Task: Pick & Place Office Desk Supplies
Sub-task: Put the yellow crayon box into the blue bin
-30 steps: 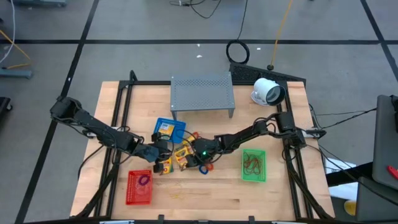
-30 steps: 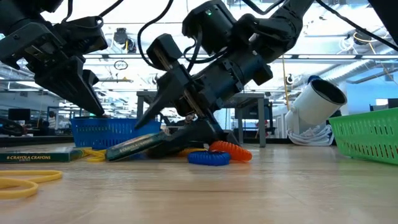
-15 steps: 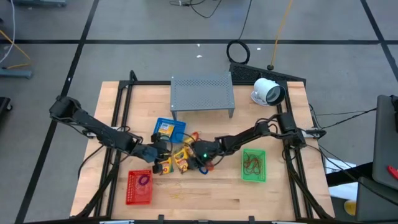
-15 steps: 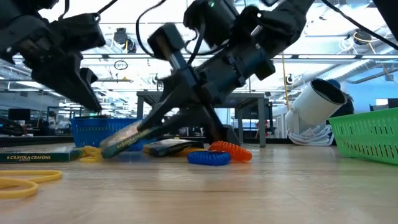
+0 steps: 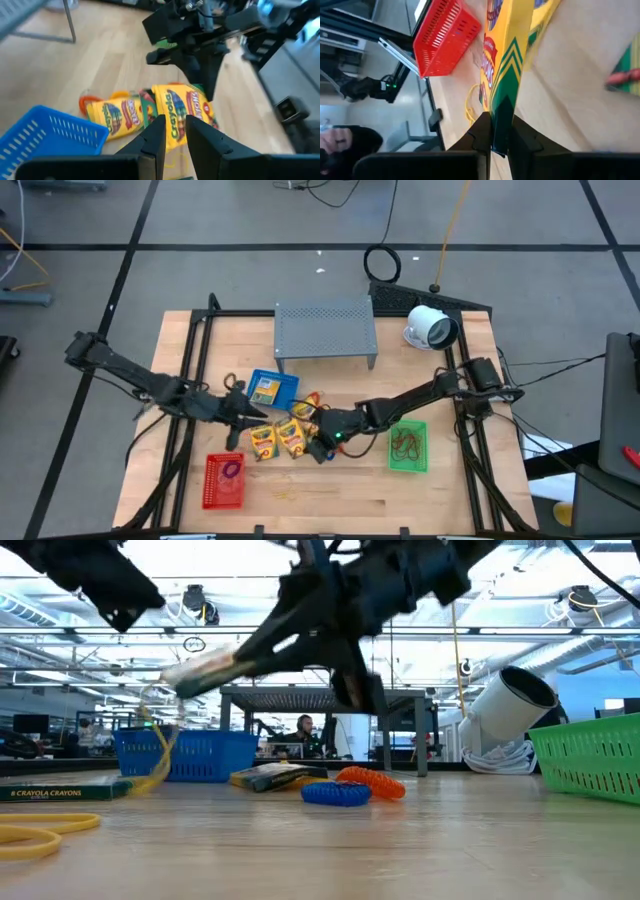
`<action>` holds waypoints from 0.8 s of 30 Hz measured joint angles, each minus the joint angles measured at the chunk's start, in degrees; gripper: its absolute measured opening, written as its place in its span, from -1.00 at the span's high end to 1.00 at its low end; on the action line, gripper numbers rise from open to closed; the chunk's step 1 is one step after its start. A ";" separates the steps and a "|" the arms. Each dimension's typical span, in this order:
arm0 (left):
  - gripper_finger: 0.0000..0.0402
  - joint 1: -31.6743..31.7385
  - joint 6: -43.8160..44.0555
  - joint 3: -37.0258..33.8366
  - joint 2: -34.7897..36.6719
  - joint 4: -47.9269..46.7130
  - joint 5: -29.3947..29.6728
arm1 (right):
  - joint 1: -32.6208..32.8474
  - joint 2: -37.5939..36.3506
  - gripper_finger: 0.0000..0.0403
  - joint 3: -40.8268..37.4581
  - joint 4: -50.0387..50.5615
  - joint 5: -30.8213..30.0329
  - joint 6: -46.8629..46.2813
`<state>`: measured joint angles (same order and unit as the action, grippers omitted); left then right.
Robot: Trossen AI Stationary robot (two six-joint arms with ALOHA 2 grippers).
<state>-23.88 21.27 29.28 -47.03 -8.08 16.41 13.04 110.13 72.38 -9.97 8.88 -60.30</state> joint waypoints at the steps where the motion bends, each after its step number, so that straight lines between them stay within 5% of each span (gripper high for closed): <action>1: 0.60 0.00 -0.17 0.00 1.45 -0.36 -0.01 | 0.06 -0.74 0.89 0.00 1.32 -0.21 0.88; 11: 0.60 0.00 -4.18 0.00 9.59 -0.82 0.06 | 0.85 -5.39 0.89 -0.04 16.50 0.10 5.65; 17: 0.60 0.00 -5.76 0.00 10.06 -0.80 0.15 | 0.72 -8.74 0.89 -0.04 16.75 1.44 8.30; 24: 0.60 0.07 -6.18 0.00 10.62 -0.75 3.52 | -2.39 -11.85 0.89 -0.04 15.14 -4.53 14.85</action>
<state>-23.81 15.09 29.28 -36.41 -8.83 19.93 10.64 98.28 72.34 5.17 4.35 -45.45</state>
